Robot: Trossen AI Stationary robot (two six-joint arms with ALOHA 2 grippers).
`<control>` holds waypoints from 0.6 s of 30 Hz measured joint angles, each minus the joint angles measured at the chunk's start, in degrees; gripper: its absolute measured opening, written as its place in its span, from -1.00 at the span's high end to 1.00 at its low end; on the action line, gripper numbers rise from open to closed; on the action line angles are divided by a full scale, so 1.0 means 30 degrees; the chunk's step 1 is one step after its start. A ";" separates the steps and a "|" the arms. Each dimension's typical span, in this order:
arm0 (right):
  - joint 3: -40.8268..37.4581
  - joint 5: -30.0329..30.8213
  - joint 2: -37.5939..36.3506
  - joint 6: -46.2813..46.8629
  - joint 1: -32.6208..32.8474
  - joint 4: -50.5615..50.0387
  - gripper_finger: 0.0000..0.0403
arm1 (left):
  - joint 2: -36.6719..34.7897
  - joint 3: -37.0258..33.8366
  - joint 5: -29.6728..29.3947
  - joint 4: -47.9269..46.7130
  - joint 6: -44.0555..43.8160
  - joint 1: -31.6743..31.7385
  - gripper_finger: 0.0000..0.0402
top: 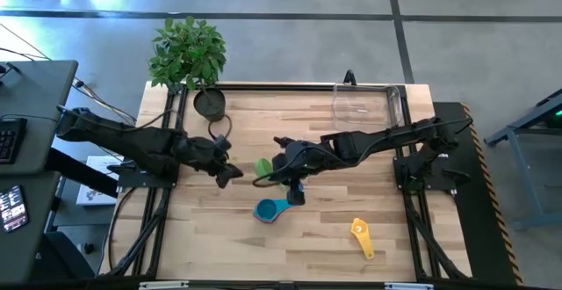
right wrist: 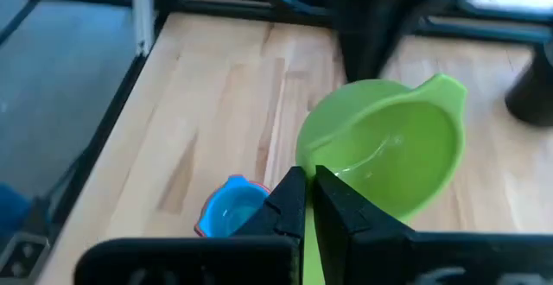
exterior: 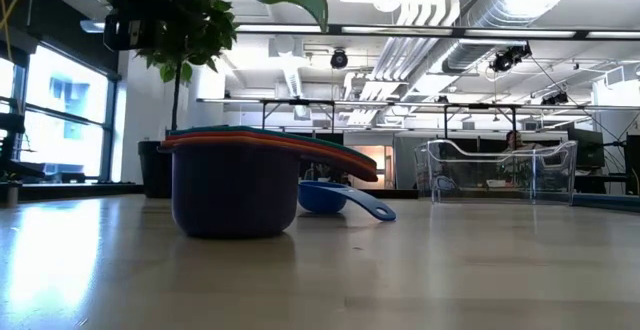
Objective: Nest measuring cups in basket
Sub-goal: Stack the green measuring cup on top of the light blue measuring cup
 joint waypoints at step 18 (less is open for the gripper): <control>0.0004 0.0007 0.1758 -0.5419 0.0753 -0.1366 1.00 | -0.0081 -0.0008 -0.2490 -0.0869 -0.5182 0.1261 0.63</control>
